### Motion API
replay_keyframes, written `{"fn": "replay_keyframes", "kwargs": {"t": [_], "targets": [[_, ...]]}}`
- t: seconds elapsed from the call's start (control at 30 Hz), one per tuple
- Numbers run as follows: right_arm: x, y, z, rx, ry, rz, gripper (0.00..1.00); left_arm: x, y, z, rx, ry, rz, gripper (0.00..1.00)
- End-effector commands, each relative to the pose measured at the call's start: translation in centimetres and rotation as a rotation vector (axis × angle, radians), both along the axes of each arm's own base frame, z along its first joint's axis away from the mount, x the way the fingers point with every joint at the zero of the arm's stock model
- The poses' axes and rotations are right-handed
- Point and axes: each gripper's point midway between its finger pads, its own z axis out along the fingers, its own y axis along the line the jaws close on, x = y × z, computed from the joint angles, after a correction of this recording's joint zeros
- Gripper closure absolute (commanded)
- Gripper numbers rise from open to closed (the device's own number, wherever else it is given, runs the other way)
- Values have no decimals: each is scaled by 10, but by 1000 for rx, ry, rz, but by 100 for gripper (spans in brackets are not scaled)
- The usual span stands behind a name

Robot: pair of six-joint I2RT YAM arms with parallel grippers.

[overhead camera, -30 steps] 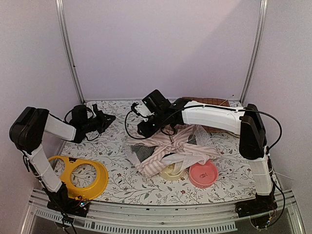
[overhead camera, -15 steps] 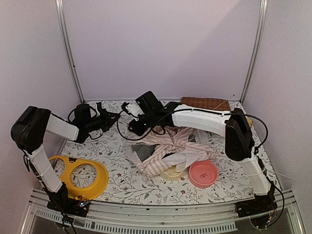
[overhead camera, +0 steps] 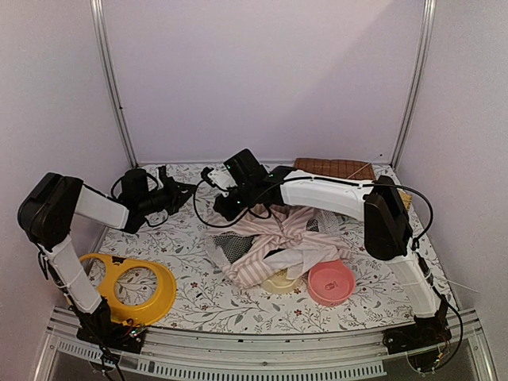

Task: Set up the pet tent
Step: Adjust the tent pole of the tent.

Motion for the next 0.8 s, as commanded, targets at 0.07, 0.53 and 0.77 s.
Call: {"fn": "replay_keyframes", "kwargs": {"t": [0.07, 0.53, 0.77], "targets": [[3, 5, 4, 24, 10, 3, 84, -26, -34, 3, -2, -7, -164, 100], [11, 5, -2, 40, 30, -1, 86, -29, -32, 15, -2, -29, -168, 100], [13, 1, 24, 70, 22, -31, 100, -26, -28, 9, 37, -29, -158, 100]]}}
